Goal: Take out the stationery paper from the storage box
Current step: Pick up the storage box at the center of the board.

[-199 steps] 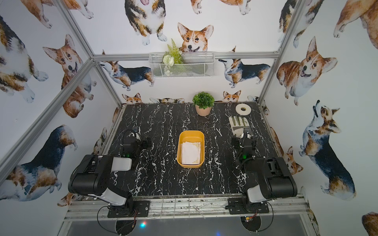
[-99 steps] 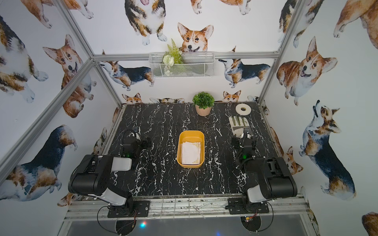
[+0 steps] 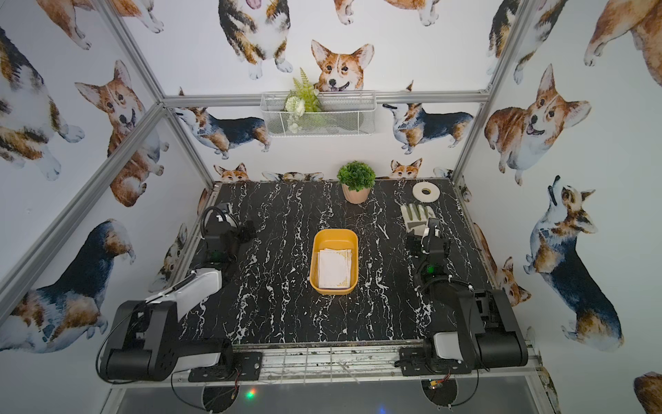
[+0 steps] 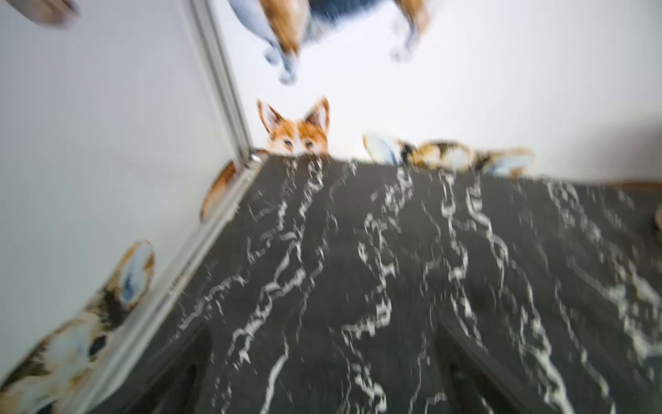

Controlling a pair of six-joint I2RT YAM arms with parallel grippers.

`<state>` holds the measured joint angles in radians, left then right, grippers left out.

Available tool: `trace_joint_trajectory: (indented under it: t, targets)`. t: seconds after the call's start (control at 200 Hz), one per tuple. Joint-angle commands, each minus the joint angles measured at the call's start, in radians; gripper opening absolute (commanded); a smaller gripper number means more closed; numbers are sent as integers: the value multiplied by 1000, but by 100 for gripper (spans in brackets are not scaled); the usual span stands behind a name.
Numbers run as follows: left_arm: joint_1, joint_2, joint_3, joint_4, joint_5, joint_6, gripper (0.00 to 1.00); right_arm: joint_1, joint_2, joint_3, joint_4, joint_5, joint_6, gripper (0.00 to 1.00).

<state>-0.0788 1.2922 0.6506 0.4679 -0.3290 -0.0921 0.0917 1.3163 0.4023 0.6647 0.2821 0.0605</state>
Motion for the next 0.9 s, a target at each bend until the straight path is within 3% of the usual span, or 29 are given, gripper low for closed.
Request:
trace_joint_trajectory:
  t: [0.0, 0.06, 0.13, 0.24, 0.37, 0.43, 0.531, 0.621, 0.696, 0.751, 0.806, 0.896]
  targets:
    - [3, -76, 137, -413, -168, -179, 100, 3, -36, 141, -393, -58, 54, 100]
    - [4, -117, 171, -450, -107, -162, 100, 5, -73, 213, -537, -81, 134, 100]
    - [4, -167, 178, -448, -17, -111, 100, 3, -173, 236, -573, -154, 188, 100]
    - [10, -261, 237, -522, -66, -155, 100, 2, -407, 305, -652, -193, 260, 100]
    - [50, -396, 249, -499, 50, -168, 95, -9, -673, 247, -533, -58, 412, 100]
    - [72, -436, 243, -470, 87, -186, 98, -39, -738, 266, -553, -112, 412, 99]
    - [83, -483, 227, -435, 122, -214, 100, -50, -749, 389, -730, -195, 369, 91]
    - [82, -516, 213, -412, 238, -166, 100, -50, -753, 457, -824, -247, 334, 91]
    - [83, -528, 230, -455, 266, -161, 94, -50, -728, 508, -908, -305, 314, 88]
    - [82, -524, 253, -504, 293, -151, 85, -50, -671, 568, -1019, -358, 300, 95]
    - [82, -494, 301, -598, 346, -153, 83, -49, -594, 623, -1120, -421, 296, 98]
    - [77, -426, 378, -748, 434, -174, 77, -38, -490, 675, -1240, -501, 298, 92]
